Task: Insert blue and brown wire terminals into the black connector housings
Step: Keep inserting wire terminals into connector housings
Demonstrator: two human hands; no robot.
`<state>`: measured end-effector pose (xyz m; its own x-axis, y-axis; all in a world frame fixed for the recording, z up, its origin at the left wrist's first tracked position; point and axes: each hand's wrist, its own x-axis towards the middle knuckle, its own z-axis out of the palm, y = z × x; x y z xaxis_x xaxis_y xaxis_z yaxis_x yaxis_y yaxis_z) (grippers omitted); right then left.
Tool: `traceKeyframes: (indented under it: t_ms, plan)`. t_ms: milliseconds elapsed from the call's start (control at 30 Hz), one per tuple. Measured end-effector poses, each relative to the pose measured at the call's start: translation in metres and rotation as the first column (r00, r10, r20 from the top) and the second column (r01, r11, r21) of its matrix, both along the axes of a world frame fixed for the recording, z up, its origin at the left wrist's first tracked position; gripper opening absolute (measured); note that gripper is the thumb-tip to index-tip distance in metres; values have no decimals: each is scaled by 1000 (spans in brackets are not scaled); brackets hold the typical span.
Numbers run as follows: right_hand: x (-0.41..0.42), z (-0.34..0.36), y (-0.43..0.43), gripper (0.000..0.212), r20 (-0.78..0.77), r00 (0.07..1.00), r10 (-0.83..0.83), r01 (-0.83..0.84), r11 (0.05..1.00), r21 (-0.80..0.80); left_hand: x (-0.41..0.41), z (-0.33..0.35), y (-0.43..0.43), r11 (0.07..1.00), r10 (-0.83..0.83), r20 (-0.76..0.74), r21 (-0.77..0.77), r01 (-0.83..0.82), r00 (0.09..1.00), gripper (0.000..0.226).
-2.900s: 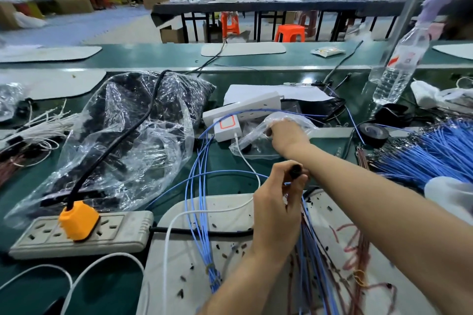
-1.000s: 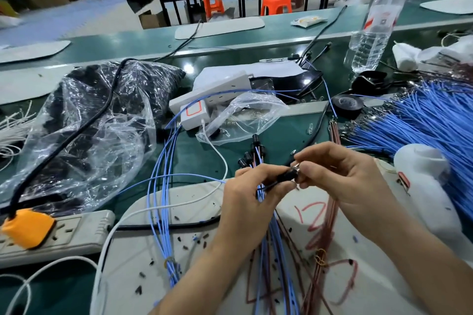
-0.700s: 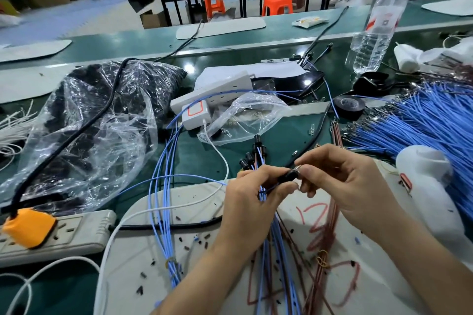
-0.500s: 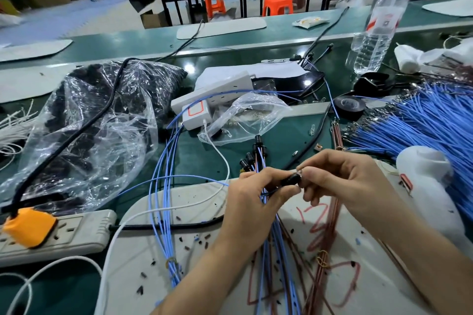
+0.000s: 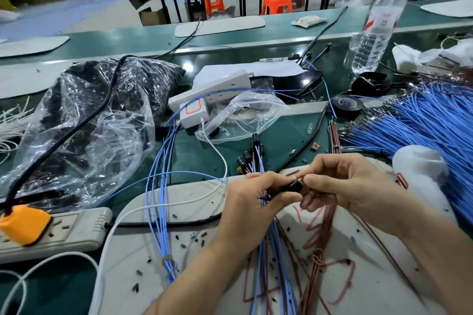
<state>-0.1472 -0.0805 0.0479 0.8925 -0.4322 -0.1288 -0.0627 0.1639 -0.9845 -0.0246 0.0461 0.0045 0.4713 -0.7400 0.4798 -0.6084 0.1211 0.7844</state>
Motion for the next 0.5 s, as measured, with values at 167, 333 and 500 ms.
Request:
traceKeyframes:
  t_ms: [167, 333, 500]
  plan:
    - [3, -2, 1, 11, 2, 1000, -11, 11, 1000, -20, 1, 0, 0, 1000, -3, -58, 4, 3, 998, 21]
    - [7, -7, 3, 6, 27, 999, -35, 36, 998, -47, 1, -1, 0, 1000, 19, -91, 20, -17, 996, 23]
    - [8, -15, 3, 6, 65, 997, -39, 37, 999, 21, 1, -1, -1, 999, 37, -81, 23, -35, 996, 22]
